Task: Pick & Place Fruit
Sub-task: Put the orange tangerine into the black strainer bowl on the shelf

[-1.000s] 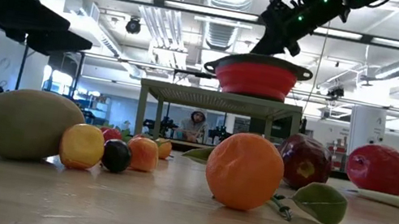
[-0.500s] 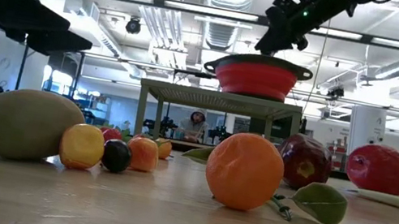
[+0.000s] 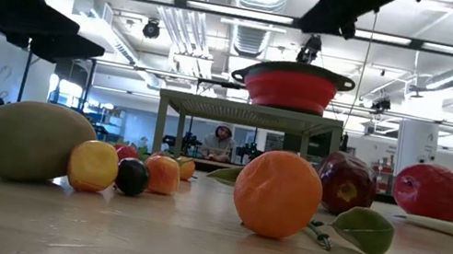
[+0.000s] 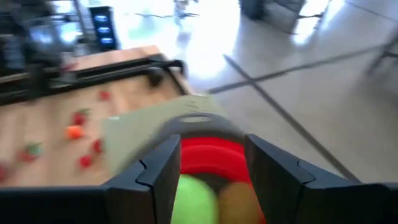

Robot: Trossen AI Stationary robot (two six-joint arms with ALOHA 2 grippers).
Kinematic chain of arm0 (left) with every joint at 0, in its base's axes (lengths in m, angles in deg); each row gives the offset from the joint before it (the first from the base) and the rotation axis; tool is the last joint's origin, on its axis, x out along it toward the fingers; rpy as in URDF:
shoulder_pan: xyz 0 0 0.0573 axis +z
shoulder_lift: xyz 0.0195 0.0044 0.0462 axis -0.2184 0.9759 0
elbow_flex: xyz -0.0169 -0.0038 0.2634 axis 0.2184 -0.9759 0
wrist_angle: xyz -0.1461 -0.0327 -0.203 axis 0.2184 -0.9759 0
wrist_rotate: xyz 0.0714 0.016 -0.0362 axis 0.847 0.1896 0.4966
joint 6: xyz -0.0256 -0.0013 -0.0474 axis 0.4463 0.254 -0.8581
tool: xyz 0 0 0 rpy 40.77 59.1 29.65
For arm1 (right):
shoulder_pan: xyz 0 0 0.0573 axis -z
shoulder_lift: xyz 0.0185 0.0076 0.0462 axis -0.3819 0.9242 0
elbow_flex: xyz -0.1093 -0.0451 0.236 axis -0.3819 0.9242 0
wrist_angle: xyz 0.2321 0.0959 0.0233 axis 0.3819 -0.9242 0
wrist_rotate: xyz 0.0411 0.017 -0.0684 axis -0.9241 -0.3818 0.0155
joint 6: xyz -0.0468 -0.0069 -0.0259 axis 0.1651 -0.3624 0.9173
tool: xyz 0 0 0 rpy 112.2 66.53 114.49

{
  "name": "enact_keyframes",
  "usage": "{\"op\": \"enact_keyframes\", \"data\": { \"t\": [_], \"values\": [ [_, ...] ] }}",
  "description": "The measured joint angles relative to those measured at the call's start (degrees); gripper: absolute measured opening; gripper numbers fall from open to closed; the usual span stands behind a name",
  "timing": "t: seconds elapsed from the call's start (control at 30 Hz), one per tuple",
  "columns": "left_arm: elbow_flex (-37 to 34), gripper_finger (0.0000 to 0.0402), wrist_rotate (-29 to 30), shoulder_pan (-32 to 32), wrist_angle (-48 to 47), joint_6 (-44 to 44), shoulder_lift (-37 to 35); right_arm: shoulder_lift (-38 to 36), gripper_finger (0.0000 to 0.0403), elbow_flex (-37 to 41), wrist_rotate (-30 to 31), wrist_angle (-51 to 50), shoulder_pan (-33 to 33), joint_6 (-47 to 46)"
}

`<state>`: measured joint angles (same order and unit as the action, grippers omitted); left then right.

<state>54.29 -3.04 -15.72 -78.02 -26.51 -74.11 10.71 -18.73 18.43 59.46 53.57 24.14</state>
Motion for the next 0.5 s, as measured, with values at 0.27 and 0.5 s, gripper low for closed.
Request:
{"op": "enact_keyframes", "data": {
  "t": [0.27, 0.5],
  "values": [
    [0.0, 0.0388, 0.0, 0.0, 0.0, 0.0, 0.0, -1.4, 0.0121, 0.0, -0.9, -1.8, -12.1, 1.4],
    [0.0, 0.0388, 0.0, 0.0, 0.0, 0.0, 0.0, 0.0, 0.0084, 0.0, -1.0, -2.6, -23.5, 2.2]
  ]
}}
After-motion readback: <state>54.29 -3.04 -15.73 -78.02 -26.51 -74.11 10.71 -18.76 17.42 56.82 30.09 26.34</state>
